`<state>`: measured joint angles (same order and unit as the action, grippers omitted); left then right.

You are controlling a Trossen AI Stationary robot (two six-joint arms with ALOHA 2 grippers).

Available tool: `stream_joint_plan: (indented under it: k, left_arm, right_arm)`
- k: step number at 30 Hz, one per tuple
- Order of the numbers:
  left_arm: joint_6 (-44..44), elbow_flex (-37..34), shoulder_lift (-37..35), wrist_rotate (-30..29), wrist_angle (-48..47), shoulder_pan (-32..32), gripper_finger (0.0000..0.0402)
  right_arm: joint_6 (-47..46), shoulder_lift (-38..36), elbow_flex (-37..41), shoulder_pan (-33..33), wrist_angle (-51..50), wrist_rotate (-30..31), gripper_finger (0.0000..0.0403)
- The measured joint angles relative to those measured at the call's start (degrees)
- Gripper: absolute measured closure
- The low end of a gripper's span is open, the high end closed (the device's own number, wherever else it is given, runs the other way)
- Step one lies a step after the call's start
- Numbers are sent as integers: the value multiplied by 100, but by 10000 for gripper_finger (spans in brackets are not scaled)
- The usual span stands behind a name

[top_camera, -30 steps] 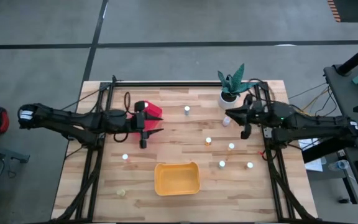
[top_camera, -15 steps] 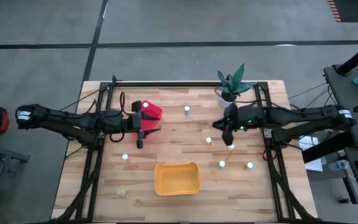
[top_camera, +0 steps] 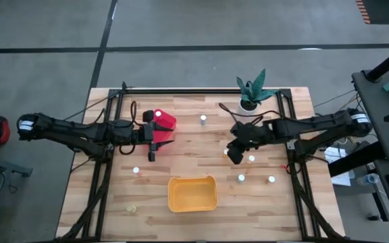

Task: Pick and place medicine bottles into bin by pill shape (circle, oval)
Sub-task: Put the orange tablet bottle into the yellow bin

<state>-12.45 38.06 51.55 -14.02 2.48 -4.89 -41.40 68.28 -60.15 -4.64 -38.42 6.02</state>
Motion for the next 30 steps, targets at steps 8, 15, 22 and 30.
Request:
stream_joint_plan:
  k: [8, 15, 22, 30]
  left_arm:
    - [162, -4, -85, 2, -290, 0, 235]
    - [306, -24, -459, 3, -731, 0, 235]
    - [319, -197, -883, 4, -943, -4, 235]
    - [320, -210, -999, 4, -1069, -4, 235]
  right_arm:
    - [-991, 929, -1297, 0, -1952, -75, 360]
    - [-1596, 1477, -1968, 205, -2839, -849, 360]
    - [-1847, 1758, -2108, 504, -3006, -1103, 360]
    - [-2010, 2120, -2110, 655, -2979, -1252, 321]
